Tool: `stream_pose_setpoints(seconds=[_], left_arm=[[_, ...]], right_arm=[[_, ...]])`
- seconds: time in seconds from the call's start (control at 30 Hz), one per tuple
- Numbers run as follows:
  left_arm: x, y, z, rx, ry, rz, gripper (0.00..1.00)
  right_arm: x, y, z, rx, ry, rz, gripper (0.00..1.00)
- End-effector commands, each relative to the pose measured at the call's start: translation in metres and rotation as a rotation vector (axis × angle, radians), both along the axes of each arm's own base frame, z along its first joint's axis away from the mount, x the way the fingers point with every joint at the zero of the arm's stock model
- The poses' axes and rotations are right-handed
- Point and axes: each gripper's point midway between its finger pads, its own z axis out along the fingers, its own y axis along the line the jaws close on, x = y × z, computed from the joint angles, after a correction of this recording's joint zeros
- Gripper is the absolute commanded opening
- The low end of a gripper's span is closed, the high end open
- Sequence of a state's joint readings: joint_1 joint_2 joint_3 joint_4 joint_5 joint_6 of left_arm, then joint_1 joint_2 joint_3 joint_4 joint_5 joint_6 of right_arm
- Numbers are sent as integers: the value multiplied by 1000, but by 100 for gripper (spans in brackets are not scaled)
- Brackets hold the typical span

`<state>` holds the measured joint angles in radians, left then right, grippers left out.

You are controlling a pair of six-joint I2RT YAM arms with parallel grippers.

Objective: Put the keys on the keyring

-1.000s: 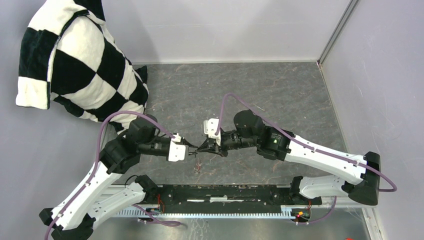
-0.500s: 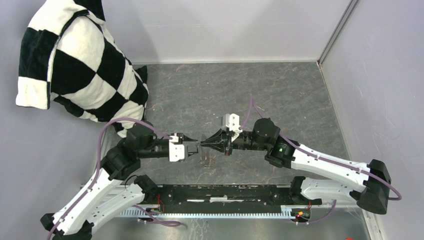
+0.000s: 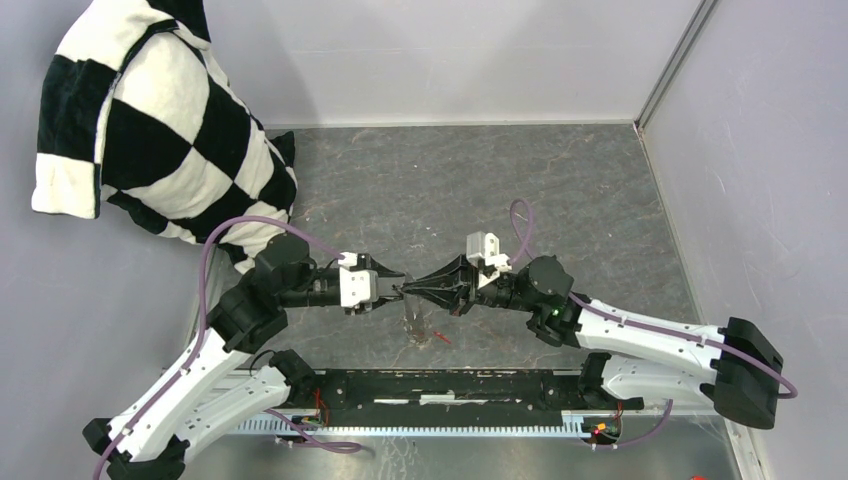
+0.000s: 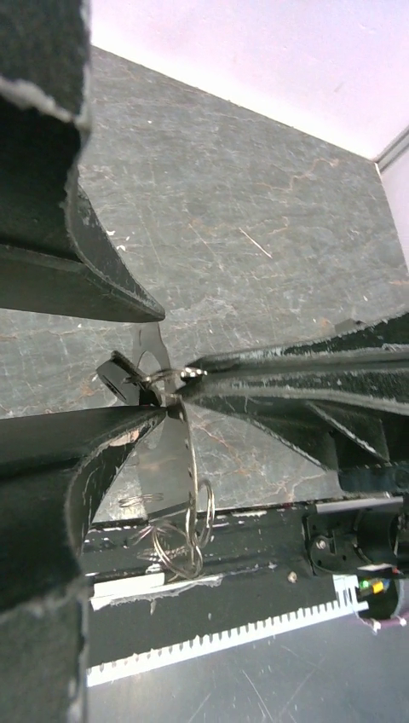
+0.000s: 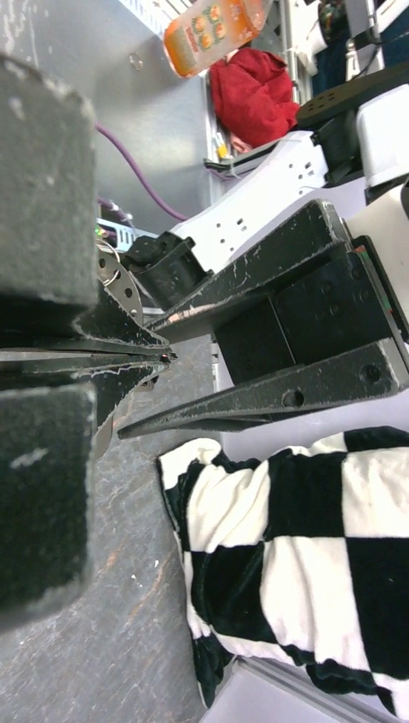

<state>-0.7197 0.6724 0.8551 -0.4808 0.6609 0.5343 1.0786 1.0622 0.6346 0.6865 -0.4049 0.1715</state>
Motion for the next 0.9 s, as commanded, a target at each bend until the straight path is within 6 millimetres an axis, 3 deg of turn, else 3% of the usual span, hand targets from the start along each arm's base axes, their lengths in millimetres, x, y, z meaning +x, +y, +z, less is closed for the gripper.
stream_pose_setpoints(seconds=[0.0,0.17,0.3,0.63,0.87], left_arm=[[-12,-6,24,-74,-11,-68,47],[-10,-8,29,-87,-19,-64,47],[-3,-8,45,-125,-50,-29,46],[9,19,55,-159,-350,97,45],[6,13,66,-221,-294,87,45]], right_arm=[[2,-10,46,234,-22,-26,0],[-2,-10,49,320,3,4,0],[-4,-10,54,368,6,14,0],[-4,-14,64,394,-12,-1,0],[-6,-14,66,405,-5,18,0]])
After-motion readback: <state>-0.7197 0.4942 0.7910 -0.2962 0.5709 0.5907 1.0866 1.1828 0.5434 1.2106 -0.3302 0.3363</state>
